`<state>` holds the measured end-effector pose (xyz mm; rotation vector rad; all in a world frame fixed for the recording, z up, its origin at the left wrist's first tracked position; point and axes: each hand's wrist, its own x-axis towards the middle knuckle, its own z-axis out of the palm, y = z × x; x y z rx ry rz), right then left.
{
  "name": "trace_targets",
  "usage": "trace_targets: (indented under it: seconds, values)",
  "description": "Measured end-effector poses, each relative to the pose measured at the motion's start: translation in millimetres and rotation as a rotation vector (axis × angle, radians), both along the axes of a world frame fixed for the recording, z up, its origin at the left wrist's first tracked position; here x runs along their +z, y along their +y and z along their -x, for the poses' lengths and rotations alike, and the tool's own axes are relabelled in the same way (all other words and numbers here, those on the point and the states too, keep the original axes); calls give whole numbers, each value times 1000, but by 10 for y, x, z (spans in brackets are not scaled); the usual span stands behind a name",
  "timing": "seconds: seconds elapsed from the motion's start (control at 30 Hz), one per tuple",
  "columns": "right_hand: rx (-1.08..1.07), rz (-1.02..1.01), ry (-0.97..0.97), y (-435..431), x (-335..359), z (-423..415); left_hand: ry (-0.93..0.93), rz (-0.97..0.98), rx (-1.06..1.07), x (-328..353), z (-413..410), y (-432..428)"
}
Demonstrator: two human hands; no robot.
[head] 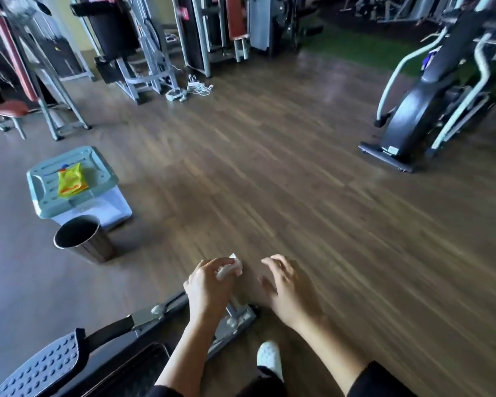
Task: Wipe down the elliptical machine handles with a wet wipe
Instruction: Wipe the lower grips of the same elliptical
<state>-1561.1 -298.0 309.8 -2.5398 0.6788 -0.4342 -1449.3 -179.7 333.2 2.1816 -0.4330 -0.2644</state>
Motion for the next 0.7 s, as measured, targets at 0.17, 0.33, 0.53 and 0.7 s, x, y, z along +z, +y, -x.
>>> trace_targets:
  seconds: [0.17, 0.33, 0.53, 0.7]
  values:
    - [10, 48, 40, -1033, -151, -557, -31, -38, -12, -195, -621, -1050]
    - [45, 77, 46, -2225, -12, -1413, -52, 19, 9, -143, -1426, -2204]
    - [79, 11, -65, -3278, 39, -2451, -113, 6, 48, -23, -2324, -3131]
    - [184, -80, -57, -3795, -224, -3448, -80, -13, 157, -132, -3039, -3520]
